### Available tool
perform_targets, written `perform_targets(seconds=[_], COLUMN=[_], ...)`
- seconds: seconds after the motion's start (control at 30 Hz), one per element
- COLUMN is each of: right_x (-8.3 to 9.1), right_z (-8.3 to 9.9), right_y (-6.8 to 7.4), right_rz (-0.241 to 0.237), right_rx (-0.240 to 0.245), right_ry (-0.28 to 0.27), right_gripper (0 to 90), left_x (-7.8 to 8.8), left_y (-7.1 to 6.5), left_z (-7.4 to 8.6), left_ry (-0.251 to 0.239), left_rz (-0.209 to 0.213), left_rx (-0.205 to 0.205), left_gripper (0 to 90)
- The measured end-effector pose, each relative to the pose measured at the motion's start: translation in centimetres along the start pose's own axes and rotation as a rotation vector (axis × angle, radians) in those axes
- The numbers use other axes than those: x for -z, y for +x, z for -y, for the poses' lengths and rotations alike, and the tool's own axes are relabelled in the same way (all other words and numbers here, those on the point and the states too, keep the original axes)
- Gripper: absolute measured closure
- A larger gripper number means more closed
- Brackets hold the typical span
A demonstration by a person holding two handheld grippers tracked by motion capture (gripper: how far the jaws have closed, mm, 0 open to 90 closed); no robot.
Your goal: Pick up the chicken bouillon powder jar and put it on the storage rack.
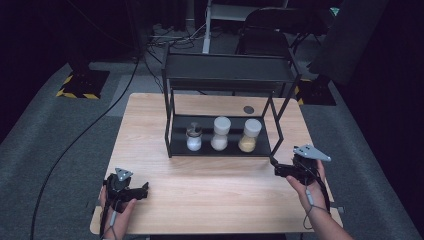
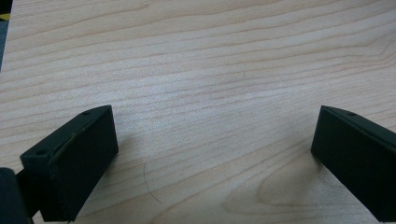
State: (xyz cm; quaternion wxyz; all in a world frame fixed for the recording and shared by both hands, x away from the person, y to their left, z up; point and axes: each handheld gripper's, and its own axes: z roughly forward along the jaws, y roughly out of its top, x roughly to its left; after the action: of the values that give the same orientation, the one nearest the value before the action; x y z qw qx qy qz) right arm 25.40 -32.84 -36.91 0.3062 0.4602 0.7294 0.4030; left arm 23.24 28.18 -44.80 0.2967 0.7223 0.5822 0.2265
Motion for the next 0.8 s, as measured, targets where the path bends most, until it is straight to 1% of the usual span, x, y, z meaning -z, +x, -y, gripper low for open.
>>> perform_targets(seconds=[0.17,0.33,0.5,0.6,0.8], right_x=[-0.3,-0.9,-1.6,-1.9,-2.6], right_z=[1.2,2.4,3.4,4.1,5.1], right_y=[-0.3,-0.7,-1.2,-1.6,-2.2], right_rz=[0.012,0.020,0.032,0.038,0.049], right_rx=[-0.010,-0.002,-0.009,-0.003,-0.002], right_ry=[0.012,0.033,0.061,0.069,0.104], right_gripper=[3.4,3.4,3.5,3.4,3.4], left_x=[0.0,0.0,0.0,0.0,0.0], left_y=[0.0,0.0,0.0,0.0,0.0], left_z=[0.0,0.0,0.0,0.0,0.0], left_ry=[0.000,0.000,0.000,0.000,0.000], left_rz=[0.000,0.000,0.000,0.000,0.000], left_rx=[0.000,0.000,0.000,0.000,0.000], left_gripper=[0.5,0.5,0.5,0.5,0.6])
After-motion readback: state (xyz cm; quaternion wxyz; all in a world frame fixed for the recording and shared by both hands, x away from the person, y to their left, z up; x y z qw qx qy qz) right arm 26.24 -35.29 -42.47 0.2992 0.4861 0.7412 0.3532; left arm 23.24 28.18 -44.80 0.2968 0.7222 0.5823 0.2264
